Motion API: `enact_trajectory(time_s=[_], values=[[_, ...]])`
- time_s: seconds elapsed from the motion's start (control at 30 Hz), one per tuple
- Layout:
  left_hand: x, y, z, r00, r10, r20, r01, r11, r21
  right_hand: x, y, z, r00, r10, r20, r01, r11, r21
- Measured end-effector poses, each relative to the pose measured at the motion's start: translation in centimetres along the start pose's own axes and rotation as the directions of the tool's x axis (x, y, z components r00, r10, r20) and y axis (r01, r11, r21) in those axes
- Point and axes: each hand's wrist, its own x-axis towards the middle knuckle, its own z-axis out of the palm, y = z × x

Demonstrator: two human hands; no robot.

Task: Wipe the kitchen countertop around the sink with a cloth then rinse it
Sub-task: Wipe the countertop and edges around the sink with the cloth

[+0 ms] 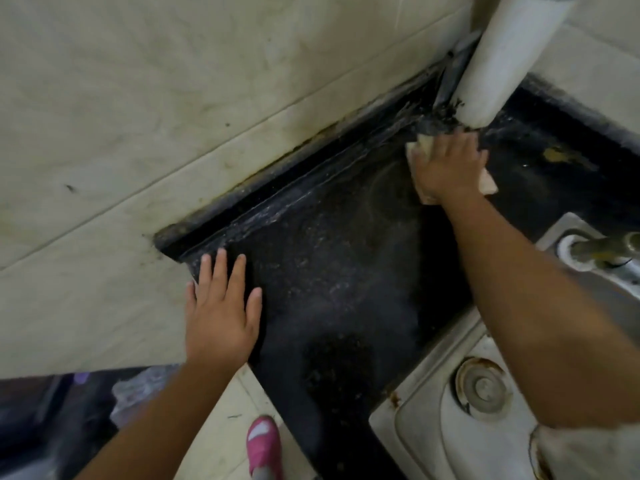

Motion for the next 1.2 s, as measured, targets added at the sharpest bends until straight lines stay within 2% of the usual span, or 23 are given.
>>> enact_trajectory(time_s=[0.1, 0.17, 0.27, 0.3, 0.37, 0.4, 0.47, 0.53, 0.57, 0.6, 0.7, 0.73, 0.8, 0.83, 0.87, 0.9, 0.97, 1.0, 1.07, 1.13, 1.2], values=[[0.0, -0.1, 0.3, 0.999, -0.048, 0.006, 0.048, 0.999, -0.011, -1.7, -6.7, 1.5, 0.973, -0.231, 0.020, 0.231, 0.973, -0.002], [0.0, 0.1, 0.5, 0.997, -0.069, 0.015, 0.069, 0.997, -0.020, -5.3, -8.5, 3.2, 0.938, -0.343, 0.056, 0.344, 0.939, -0.013], [-0.1, 0.3, 0.6, 0.996, -0.089, 0.006, 0.089, 0.995, -0.034, -13.8, -5.3, 5.3, 0.802, -0.596, 0.029, 0.597, 0.801, -0.050], [-0.1, 0.3, 0.7, 0.996, -0.088, 0.006, 0.088, 0.996, -0.029, -15.4, -3.2, 5.4, 0.770, -0.638, 0.013, 0.637, 0.766, -0.083], [0.0, 0.3, 0.8, 0.996, -0.085, 0.004, 0.085, 0.996, -0.016, -14.3, 1.1, 4.5, 0.811, -0.585, 0.029, 0.583, 0.802, -0.129], [-0.1, 0.2, 0.9, 0.996, -0.085, -0.001, 0.085, 0.996, -0.018, -12.5, 3.0, 3.6, 0.870, -0.491, 0.038, 0.491, 0.860, -0.139], [-0.1, 0.3, 0.9, 0.996, -0.084, -0.010, 0.083, 0.996, -0.030, -7.8, 5.3, 1.4, 0.981, -0.191, 0.021, 0.192, 0.976, -0.104], [-0.1, 0.3, 0.9, 0.996, -0.092, -0.013, 0.091, 0.995, -0.033, -3.7, 4.3, -0.1, 0.998, 0.059, 0.034, -0.059, 0.998, -0.007], [-0.1, 0.3, 0.9, 0.996, -0.091, -0.014, 0.091, 0.995, -0.028, -2.9, 2.7, 0.0, 0.995, 0.094, 0.031, -0.094, 0.996, 0.007], [-0.1, 0.2, 0.9, 0.996, -0.089, -0.010, 0.089, 0.996, -0.025, -2.9, 0.6, 0.4, 0.997, 0.070, 0.024, -0.070, 0.998, 0.005], [-0.1, 0.1, 0.9, 0.997, -0.081, 0.002, 0.081, 0.997, -0.018, -7.1, -5.8, 3.2, 0.972, -0.235, 0.025, 0.236, 0.971, -0.027], [-0.1, 0.1, 0.9, 0.997, -0.077, 0.006, 0.078, 0.997, -0.012, -9.8, -6.9, 4.4, 0.925, -0.379, 0.020, 0.380, 0.923, -0.057], [-0.2, 0.1, 0.7, 0.998, -0.068, 0.012, 0.068, 0.998, -0.001, -15.5, -6.5, 5.8, 0.771, -0.635, 0.054, 0.637, 0.764, -0.102], [-0.2, 0.0, 0.7, 0.997, -0.069, 0.018, 0.069, 0.998, 0.002, -17.2, -5.0, 6.1, 0.703, -0.709, 0.051, 0.709, 0.696, -0.112], [-0.2, 0.0, 0.7, 0.997, -0.073, 0.024, 0.073, 0.997, 0.003, -17.4, -3.0, 5.8, 0.684, -0.724, 0.087, 0.729, 0.675, -0.111], [-0.2, 0.0, 0.6, 0.997, -0.078, 0.030, 0.078, 0.997, -0.001, -16.4, -0.9, 5.3, 0.699, -0.707, 0.106, 0.715, 0.684, -0.144], [-0.2, 0.2, 0.6, 0.996, -0.081, 0.037, 0.082, 0.997, -0.002, -12.5, 2.5, 3.8, 0.785, -0.619, 0.030, 0.611, 0.766, -0.200], [-0.2, 0.2, 0.6, 0.996, -0.079, 0.039, 0.079, 0.997, -0.002, -10.2, 3.4, 2.8, 0.853, -0.522, -0.021, 0.512, 0.842, -0.169], [0.0, 0.3, 0.5, 0.995, -0.081, 0.049, 0.082, 0.997, -0.014, -6.8, 3.3, 1.6, 0.975, -0.222, 0.000, 0.222, 0.974, -0.047], [-0.2, 0.3, 0.4, 0.994, -0.087, 0.064, 0.088, 0.996, -0.013, -5.8, 1.5, 2.0, 0.999, -0.037, -0.014, 0.037, 0.998, 0.053], [-0.2, 0.4, 0.2, 0.994, -0.086, 0.069, 0.086, 0.996, -0.004, -6.7, -0.4, 2.4, 0.995, 0.004, -0.096, 0.007, 0.993, 0.117]])
